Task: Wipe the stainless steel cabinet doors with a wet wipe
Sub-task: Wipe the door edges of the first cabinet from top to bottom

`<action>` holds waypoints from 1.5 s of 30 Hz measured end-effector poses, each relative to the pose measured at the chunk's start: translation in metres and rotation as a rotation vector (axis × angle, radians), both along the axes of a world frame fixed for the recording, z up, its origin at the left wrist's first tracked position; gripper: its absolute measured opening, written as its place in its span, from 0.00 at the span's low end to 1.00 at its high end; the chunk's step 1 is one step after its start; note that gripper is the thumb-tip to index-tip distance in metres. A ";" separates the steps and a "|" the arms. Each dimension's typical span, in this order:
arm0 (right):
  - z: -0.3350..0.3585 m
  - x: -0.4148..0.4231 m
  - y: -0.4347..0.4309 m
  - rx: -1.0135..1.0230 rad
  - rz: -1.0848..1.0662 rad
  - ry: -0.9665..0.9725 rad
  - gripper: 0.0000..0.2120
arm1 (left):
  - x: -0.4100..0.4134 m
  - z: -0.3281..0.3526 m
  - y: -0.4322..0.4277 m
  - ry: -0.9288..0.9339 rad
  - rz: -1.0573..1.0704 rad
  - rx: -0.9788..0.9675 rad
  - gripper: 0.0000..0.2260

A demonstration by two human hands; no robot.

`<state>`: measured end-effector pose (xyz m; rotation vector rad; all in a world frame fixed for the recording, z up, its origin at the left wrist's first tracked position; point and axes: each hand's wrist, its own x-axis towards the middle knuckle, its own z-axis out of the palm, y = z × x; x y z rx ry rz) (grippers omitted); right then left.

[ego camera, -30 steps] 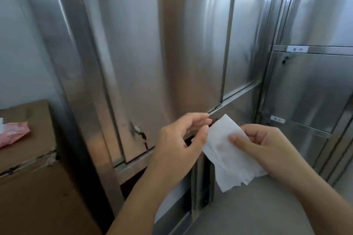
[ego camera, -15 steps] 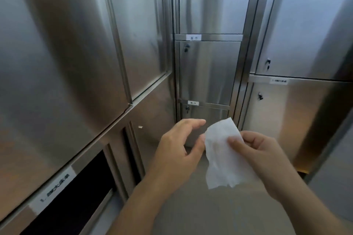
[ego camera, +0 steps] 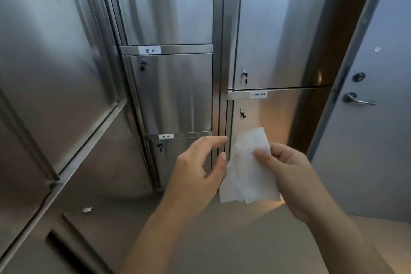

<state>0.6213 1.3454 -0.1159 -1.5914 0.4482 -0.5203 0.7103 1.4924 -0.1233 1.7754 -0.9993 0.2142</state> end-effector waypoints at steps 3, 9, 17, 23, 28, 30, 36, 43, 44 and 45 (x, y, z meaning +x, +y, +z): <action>-0.004 0.014 -0.019 0.049 -0.036 -0.023 0.08 | 0.020 -0.003 -0.017 0.003 -0.040 -0.009 0.14; -0.013 0.050 -0.062 0.096 -0.037 -0.027 0.09 | 0.059 -0.012 -0.067 0.030 -0.080 0.007 0.15; -0.010 0.102 -0.164 0.086 -0.050 -0.038 0.08 | 0.114 -0.010 -0.169 -0.006 -0.094 0.041 0.14; 0.006 0.141 -0.248 0.106 -0.056 -0.059 0.07 | 0.158 0.012 -0.255 -0.015 -0.115 0.035 0.14; 0.012 0.176 -0.298 0.109 -0.054 -0.063 0.06 | 0.188 0.010 -0.305 0.009 -0.123 0.011 0.14; 0.010 0.192 -0.310 0.131 -0.035 -0.068 0.06 | 0.201 0.009 -0.318 0.017 -0.123 0.021 0.13; 0.004 0.251 -0.336 0.174 -0.021 -0.073 0.07 | 0.259 0.011 -0.344 -0.004 -0.118 -0.004 0.10; 0.013 0.345 -0.354 0.259 -0.069 -0.126 0.07 | 0.361 0.009 -0.370 -0.004 -0.182 0.005 0.14; 0.017 0.360 -0.357 0.267 -0.083 -0.141 0.07 | 0.378 0.012 -0.373 -0.019 -0.195 -0.002 0.13; 0.021 0.375 -0.359 0.269 -0.094 -0.156 0.07 | 0.396 0.016 -0.376 -0.038 -0.202 -0.014 0.13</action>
